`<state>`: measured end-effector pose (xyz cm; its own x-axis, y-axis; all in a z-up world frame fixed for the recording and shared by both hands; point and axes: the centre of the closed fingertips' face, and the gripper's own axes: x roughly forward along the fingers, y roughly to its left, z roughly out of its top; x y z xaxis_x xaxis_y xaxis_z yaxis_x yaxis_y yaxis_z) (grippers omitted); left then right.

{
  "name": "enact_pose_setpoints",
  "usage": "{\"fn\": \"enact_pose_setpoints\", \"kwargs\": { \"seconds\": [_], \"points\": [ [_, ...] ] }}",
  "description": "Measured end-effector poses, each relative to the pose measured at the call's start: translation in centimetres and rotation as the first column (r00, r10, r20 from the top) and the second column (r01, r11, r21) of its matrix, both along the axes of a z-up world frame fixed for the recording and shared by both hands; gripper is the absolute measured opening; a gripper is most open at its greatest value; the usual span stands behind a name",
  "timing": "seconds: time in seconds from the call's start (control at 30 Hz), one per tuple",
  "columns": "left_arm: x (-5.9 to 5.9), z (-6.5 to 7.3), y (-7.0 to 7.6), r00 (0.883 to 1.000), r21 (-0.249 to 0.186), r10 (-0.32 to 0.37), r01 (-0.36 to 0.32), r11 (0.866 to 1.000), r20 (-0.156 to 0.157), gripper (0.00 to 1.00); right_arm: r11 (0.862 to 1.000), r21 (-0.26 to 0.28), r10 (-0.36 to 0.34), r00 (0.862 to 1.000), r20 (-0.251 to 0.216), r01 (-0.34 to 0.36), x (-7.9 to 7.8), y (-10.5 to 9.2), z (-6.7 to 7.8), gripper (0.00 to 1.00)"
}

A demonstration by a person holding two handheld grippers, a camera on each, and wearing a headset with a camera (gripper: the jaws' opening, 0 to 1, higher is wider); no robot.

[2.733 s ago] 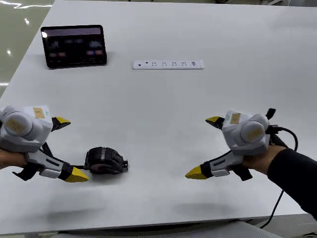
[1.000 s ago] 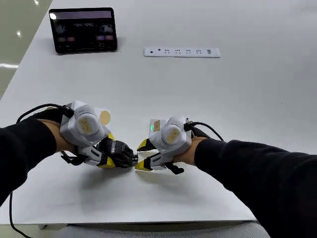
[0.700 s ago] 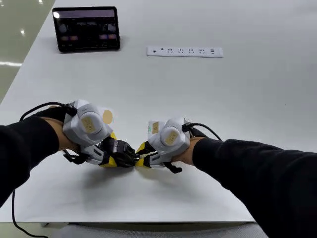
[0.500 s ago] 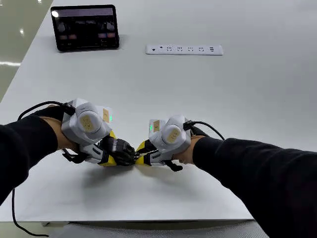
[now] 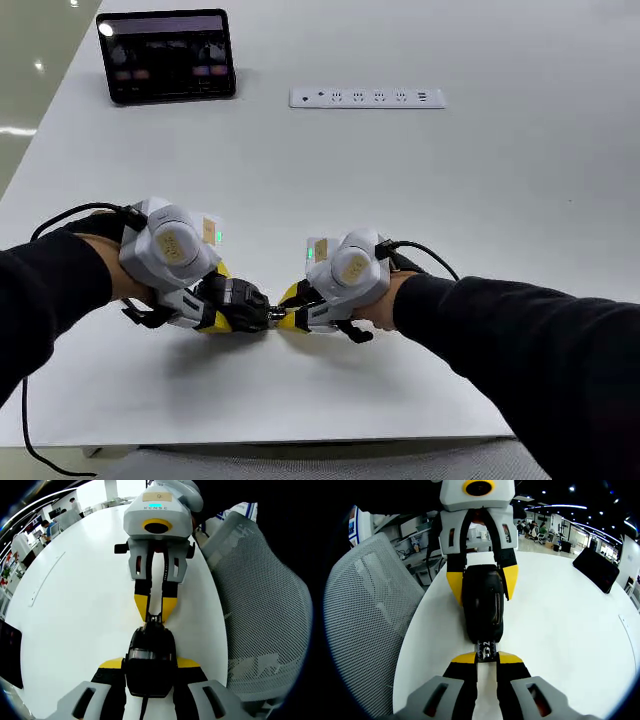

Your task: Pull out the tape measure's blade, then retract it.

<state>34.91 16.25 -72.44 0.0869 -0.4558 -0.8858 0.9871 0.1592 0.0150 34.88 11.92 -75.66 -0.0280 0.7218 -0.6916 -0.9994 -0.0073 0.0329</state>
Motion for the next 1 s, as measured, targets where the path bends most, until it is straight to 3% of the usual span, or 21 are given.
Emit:
{"fn": "enact_pose_setpoints", "kwargs": {
  "seconds": [1.0],
  "points": [
    [0.2, -0.1, 0.0, 1.000, -0.008, 0.009, -0.009, 1.000, 0.000, 0.32, 0.999, -0.024, -0.033, 0.999, 0.001, 0.033, 0.2, -3.4, 0.0, 0.08]
  ]
}}
